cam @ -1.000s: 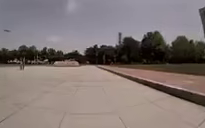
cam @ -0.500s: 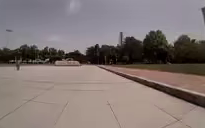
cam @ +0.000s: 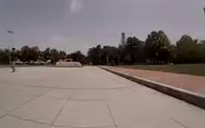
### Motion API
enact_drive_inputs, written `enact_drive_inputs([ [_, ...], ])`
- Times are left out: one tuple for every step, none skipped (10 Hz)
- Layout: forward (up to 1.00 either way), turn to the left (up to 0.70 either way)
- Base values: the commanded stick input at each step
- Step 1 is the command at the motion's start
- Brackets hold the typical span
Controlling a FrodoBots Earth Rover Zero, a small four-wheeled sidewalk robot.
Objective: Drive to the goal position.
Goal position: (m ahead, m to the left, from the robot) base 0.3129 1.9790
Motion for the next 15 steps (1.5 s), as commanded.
enact_drive_inputs([
  [1.00, 0.00],
  [1.00, 0.00],
  [1.00, 0.00],
  [1.00, 0.00],
  [1.00, 0.00],
  [1.00, 0.00],
  [1.00, 0.00],
  [1.00, 0.00],
  [1.00, 0.00],
  [1.00, 0.00],
  [1.00, 0.00],
  [1.00, 0.00],
  [1.00, 0.00],
  [1.00, 0.00],
  [1.00, 0.01],
])
